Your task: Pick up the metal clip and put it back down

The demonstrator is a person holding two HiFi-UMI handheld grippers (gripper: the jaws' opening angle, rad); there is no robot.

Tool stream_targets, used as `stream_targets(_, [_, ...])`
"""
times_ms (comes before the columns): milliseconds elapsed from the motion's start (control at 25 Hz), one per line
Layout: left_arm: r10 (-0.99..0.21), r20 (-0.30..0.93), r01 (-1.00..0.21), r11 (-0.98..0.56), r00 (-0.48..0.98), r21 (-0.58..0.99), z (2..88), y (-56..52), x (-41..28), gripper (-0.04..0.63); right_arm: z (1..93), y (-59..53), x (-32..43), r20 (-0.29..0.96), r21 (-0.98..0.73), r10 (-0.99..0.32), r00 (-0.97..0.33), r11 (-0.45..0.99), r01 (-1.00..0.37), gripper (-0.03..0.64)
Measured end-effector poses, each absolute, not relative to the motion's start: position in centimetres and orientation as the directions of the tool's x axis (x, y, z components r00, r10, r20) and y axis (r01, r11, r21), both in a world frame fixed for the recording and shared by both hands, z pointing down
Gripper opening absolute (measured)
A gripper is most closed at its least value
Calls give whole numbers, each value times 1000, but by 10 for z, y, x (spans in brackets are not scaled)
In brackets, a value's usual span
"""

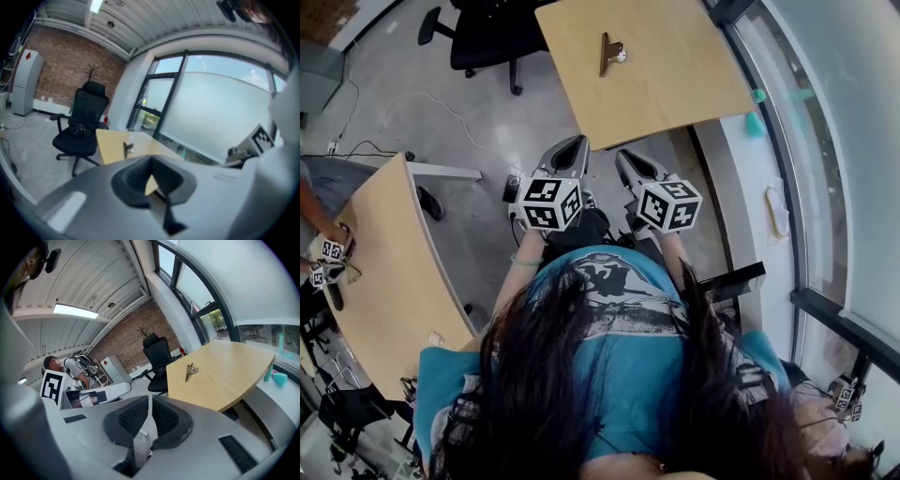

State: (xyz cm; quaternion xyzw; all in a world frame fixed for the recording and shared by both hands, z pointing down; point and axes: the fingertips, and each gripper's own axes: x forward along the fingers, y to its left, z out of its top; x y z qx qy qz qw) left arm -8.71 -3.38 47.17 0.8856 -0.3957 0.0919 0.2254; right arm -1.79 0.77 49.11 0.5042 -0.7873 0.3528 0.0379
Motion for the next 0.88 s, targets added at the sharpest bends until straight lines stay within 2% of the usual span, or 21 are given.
stream_targets(480, [-601, 354, -697, -608, 717, 379, 486, -91, -75, 3, 498, -53, 1, 467, -499, -779, -418, 158, -852, 35])
stream_targets(880, [-677, 358, -762, -524, 643, 380, 490, -144, -84, 3, 506, -121, 20, 469, -519, -753, -462, 189, -834, 35])
